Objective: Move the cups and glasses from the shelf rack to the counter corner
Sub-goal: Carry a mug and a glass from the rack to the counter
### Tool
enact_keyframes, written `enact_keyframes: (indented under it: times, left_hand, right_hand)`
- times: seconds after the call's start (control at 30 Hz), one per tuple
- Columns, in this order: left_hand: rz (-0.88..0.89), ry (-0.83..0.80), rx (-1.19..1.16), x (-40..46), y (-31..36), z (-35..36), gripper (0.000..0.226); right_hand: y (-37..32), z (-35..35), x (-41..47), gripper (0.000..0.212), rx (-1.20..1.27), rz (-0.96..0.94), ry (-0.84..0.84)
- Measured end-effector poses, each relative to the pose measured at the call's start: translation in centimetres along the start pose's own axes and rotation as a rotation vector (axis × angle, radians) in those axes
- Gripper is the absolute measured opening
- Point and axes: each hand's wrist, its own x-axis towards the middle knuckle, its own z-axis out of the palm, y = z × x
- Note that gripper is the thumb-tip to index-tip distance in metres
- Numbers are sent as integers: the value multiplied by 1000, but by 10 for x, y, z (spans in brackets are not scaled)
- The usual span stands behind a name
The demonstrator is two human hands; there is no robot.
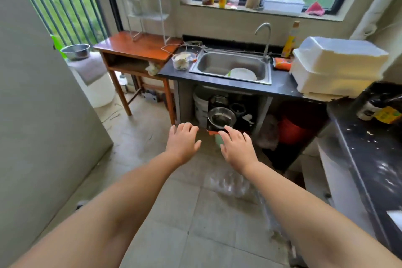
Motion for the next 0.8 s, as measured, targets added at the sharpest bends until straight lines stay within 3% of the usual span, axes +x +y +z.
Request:
enact_keyframes:
  times: [0.4,0.8]
  left_hand:
    - [-223,41,-11,51,-166,-36,45]
    - [-320,122,-33,233,-300,-78,45]
  right_hand:
    - [-127,19,165,49,-11,-246,-82]
    - [-170,9,415,48,-10,-345,-43]
